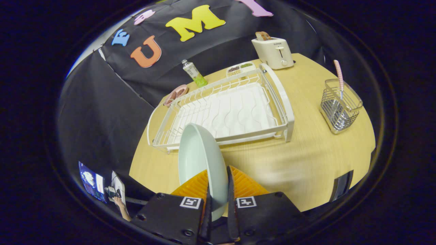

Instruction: Take the plate from the dish rack, then take the spoon from the basket and place it into the plate.

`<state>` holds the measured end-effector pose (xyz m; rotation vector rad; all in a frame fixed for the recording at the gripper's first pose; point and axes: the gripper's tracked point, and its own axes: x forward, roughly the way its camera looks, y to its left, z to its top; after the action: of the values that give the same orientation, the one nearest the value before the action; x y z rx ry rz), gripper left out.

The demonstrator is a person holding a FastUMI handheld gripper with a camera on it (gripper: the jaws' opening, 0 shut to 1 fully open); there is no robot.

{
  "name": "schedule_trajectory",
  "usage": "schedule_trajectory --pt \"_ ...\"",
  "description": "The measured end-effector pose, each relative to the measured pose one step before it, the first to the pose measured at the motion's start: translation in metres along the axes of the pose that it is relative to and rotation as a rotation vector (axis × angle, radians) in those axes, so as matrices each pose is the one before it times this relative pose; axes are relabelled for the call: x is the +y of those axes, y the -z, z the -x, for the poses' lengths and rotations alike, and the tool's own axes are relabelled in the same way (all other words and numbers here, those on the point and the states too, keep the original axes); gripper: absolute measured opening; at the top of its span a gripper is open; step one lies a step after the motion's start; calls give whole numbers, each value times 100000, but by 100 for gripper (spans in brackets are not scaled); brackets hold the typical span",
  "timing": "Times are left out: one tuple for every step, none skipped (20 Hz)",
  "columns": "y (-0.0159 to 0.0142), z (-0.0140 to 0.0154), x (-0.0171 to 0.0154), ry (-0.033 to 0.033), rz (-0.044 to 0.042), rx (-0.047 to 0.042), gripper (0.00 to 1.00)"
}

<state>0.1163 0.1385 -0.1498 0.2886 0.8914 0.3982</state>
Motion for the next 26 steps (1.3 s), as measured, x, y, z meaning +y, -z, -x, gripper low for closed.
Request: schedule_trajectory --pt "577 -591 -987 2265 981 180 24" --pt "817 -442 -59 -2498 -1090 553 24" --pt "496 -426 -122 -3081 -2478 773 24" --pt "368 104 -653 -1336 -2581 39 24" --pt "58 -147 -679 -673 -2633 -1831 25" --pt "9 -169 -535 -850 -1770 -2517 27" --pt "433 -60 -585 -192 -351 -280 27" --pt "239 -119 -429 814 815 -1035 29" --pt "365 -96 -676 2363 2128 -1156 30" --pt "143 -187 -897 4472 3662 -1415 34" --pt "85 -183 -379 2051 2952 -1763 40" --pt "-233 -95 -46 -307 787 -2011 45" --pt "-53 -70 3 503 -20 -1190 46" --pt "-229 -23 -413 1368 438 -2142 48" --pt "-561 -100 -886 3720 35 -3394 48" --pt "-466 -172 -1184 5091 1008 -2729 48" --pt "-371 191 -936 3510 472 -3104 46" --pt "-323 42 -128 849 -395 -2311 47" --pt "-393 356 45 -446 -740 -3100 47" --pt "-992 344 -512 1572 973 -5153 48" --pt "-1127 409 -1102 3751 2561 -6252 50" --pt "-1206 371 -968 3736 2777 -5560 61" --pt "-794 520 -290 1188 2477 -3840 72" --pt "-586 518 -163 -301 1932 -1987 79" --pt "-516 159 -244 -270 726 -1893 86" --pt "-823 60 -474 920 687 -2608 91"
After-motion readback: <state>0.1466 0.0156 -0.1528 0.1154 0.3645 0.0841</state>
